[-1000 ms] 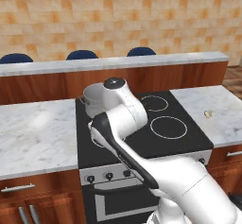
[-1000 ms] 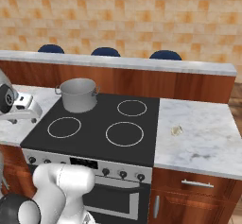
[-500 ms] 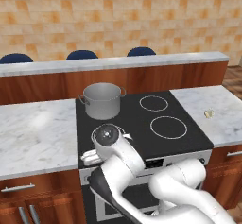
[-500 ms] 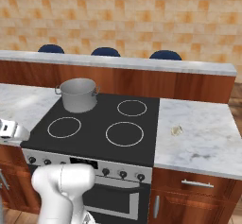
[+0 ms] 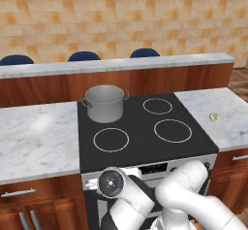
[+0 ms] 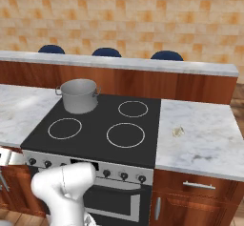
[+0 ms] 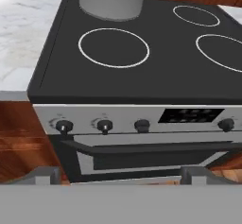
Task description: Turn on the burner for the pot on the stove. Wait thirty seconds for the pot to heat up. Then add the garlic to the pot.
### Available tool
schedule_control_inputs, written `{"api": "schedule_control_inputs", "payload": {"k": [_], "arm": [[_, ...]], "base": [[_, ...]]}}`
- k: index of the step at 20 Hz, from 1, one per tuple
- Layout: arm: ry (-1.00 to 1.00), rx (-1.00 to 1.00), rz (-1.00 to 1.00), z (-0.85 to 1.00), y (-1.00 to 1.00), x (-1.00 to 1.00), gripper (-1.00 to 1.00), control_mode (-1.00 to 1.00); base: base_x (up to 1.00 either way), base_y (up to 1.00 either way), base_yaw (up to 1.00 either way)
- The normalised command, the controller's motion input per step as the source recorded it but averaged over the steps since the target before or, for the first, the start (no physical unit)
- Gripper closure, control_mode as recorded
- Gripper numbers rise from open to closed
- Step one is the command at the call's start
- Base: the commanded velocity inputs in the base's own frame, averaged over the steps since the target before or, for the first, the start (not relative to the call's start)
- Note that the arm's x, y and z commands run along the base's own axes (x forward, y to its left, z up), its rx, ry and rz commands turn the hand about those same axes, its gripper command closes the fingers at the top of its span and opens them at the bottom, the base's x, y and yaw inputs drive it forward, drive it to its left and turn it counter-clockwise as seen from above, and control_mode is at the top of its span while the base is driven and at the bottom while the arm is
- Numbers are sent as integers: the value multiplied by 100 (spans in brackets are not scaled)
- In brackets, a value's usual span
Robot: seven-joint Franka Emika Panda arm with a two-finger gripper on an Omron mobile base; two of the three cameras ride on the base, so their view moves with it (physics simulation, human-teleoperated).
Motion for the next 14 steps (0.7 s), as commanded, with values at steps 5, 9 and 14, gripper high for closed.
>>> {"api": "schedule_control_inputs", "payload": {"k": [5, 9, 14], "arm": [[-24, 0, -13, -46, 2, -45, -100, -100], [-28, 3, -5, -35, 1, -2, -100, -100], [-21, 7, 0, -21, 0, 0, -100, -100]], "base": [[0, 0, 0], [0, 0, 0], [0, 0, 0]]}}
